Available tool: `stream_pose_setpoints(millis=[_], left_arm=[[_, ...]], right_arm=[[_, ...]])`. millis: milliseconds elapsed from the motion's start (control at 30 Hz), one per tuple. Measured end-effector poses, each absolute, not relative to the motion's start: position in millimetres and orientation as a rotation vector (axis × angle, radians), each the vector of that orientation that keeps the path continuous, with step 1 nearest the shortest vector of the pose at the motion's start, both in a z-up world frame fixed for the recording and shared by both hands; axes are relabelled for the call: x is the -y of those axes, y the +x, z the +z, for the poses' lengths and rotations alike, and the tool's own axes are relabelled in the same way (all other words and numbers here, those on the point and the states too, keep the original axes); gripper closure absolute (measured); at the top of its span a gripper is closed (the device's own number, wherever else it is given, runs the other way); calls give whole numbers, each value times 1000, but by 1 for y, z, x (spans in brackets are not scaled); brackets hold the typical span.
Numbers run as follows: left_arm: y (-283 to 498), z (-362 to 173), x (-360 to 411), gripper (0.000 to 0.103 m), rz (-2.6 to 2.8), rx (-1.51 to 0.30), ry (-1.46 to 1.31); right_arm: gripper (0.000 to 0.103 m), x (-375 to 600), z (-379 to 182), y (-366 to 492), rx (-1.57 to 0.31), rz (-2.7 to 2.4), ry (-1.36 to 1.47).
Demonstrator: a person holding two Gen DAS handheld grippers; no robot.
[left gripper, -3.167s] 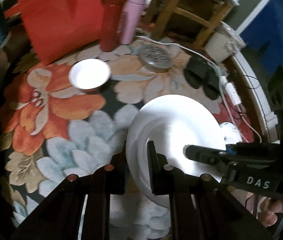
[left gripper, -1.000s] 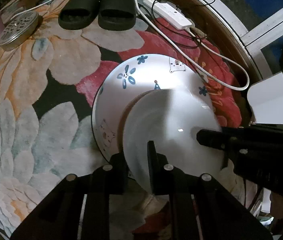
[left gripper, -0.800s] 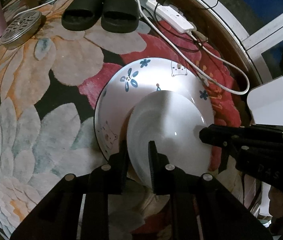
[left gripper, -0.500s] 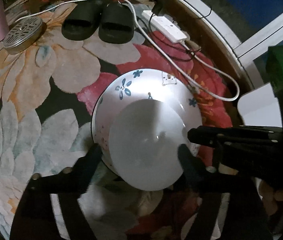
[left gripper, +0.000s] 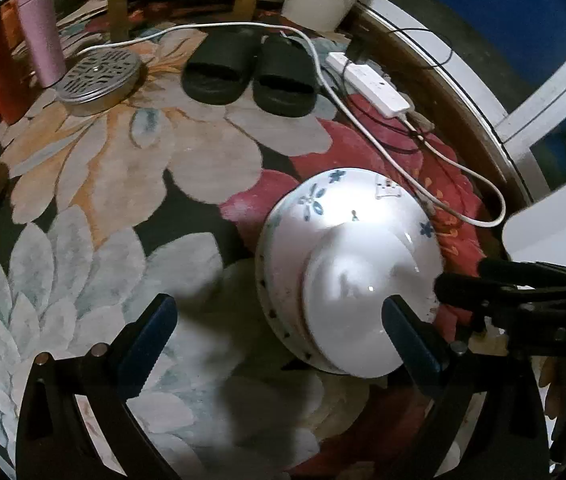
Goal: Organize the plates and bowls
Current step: 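Lower the white bowl onto the stack and open both tools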
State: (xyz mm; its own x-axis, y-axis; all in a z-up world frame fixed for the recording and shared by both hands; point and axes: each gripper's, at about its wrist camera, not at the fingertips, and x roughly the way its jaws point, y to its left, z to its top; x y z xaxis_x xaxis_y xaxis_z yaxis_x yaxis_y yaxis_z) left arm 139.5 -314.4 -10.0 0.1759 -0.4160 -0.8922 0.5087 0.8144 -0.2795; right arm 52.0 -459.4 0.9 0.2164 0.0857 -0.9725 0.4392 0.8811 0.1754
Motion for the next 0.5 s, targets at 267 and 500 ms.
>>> stream_pose_setpoints(millis=[267,500], left_arm=[[144,-9,303,1,-629,-1227,82],[146,-8,296,1,-613,-1225,80]], right_arm=[[1,455,3,54,-1332,-250,452],[0,451,2,54,-1347,-251,427]])
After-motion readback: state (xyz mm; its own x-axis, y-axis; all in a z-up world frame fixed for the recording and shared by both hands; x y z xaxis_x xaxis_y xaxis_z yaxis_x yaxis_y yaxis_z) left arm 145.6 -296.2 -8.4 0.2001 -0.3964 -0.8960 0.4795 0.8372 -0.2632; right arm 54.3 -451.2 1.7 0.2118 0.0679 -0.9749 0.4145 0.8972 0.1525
